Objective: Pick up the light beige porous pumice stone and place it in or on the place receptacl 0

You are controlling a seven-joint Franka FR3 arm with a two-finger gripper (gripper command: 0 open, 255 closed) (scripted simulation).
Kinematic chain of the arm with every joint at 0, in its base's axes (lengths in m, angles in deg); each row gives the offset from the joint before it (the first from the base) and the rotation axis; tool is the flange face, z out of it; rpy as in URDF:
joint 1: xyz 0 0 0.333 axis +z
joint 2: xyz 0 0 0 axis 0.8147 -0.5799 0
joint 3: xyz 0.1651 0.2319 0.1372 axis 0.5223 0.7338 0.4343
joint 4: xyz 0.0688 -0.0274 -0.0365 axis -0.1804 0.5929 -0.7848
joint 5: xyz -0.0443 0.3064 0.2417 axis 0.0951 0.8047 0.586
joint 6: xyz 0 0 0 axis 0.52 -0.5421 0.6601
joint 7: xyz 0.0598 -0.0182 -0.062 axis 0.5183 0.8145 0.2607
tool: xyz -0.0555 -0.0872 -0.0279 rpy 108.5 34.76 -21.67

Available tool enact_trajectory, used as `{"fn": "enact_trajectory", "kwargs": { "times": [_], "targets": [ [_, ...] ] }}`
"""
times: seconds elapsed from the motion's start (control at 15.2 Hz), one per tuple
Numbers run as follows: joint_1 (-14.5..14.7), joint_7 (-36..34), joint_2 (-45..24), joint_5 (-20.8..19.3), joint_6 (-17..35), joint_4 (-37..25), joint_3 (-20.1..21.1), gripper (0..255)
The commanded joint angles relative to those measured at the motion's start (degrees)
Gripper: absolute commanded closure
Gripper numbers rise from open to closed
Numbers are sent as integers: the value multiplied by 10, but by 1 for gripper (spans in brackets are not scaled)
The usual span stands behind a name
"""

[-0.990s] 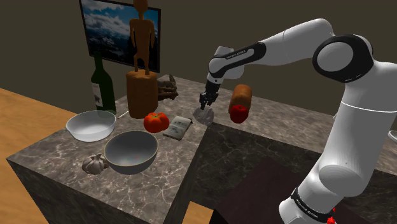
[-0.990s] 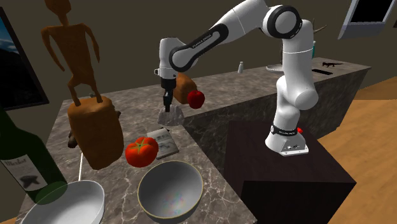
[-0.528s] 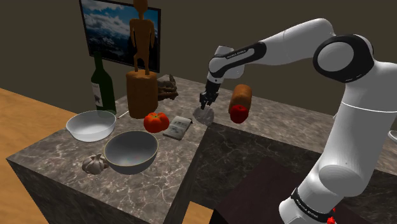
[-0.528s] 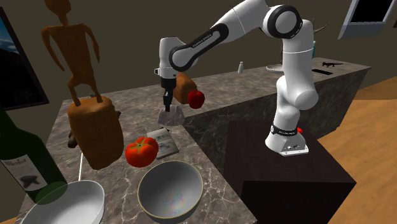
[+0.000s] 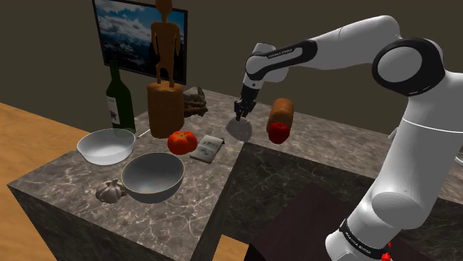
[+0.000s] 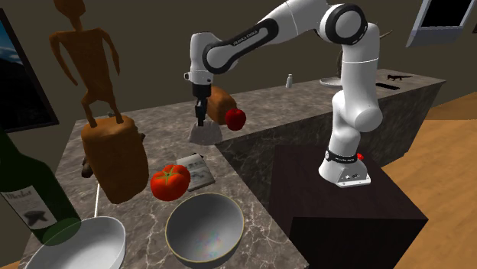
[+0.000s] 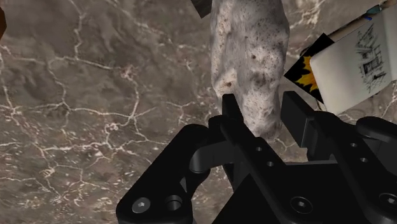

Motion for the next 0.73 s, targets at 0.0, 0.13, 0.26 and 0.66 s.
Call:
{"fn": "enact_trajectory", "kwargs": {
  "times": [0.0, 0.13, 0.26, 0.66],
  "targets": [
    [0, -1, 5, -1, -13, -8, -1, 255],
    [0, -4, 9, -3, -27, -18, -1, 255],
    [-1, -6, 14, -4, -41, -28, -1, 255],
    [-1, -12, 23, -8, -84, -62, -2, 255]
  ]
}}
